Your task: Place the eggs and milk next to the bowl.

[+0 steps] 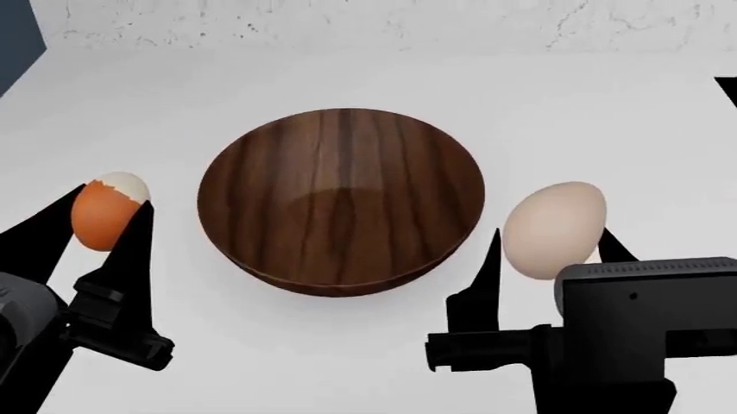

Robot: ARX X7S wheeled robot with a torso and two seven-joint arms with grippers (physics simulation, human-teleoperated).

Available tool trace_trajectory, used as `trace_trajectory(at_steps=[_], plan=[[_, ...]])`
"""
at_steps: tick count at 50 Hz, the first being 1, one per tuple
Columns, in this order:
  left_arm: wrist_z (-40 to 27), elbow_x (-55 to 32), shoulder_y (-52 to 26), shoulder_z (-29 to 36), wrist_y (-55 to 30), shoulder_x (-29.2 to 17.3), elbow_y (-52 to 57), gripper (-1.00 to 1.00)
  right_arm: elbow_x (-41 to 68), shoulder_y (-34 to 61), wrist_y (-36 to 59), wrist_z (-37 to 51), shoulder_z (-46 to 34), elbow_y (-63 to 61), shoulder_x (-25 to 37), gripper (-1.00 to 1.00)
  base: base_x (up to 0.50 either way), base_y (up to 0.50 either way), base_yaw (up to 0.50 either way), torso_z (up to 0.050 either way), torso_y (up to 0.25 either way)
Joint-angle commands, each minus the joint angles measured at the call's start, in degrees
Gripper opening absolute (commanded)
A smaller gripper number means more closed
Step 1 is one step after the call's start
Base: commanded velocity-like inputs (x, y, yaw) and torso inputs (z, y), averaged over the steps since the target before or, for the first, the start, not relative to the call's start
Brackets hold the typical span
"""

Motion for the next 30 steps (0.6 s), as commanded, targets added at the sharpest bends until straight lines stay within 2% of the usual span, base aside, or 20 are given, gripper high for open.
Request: trace_trajectory(at_steps=[1,19,30], plan=[[-0.83,-1.37,-0.17,-0.04,0.23,-0.02,-0.02,-1.0,-1.56,-0.08,0.06,-0.86,-0.26,-0.03,0.21,-1.0,0.28,0.0,0.0,0.0,0.0],[-1.12,-1.75,-0.26,-0.06,0.13,-0.23,0.2,-1.0,-0.84,0.01,0.29,-0.55,-0.12,-0.54,0.29,-1.0,0.28,0.0,0.0,0.0,0.0],[-0.64,-1.93,-0.55,0.1,-0.03,-0.48,-1.32,-1.0,-0.84,0.38,-0.13,-0.65,-0.47,-0.08,0.36,-1.0,0.0,0.0,0.0,0.0,0.001]])
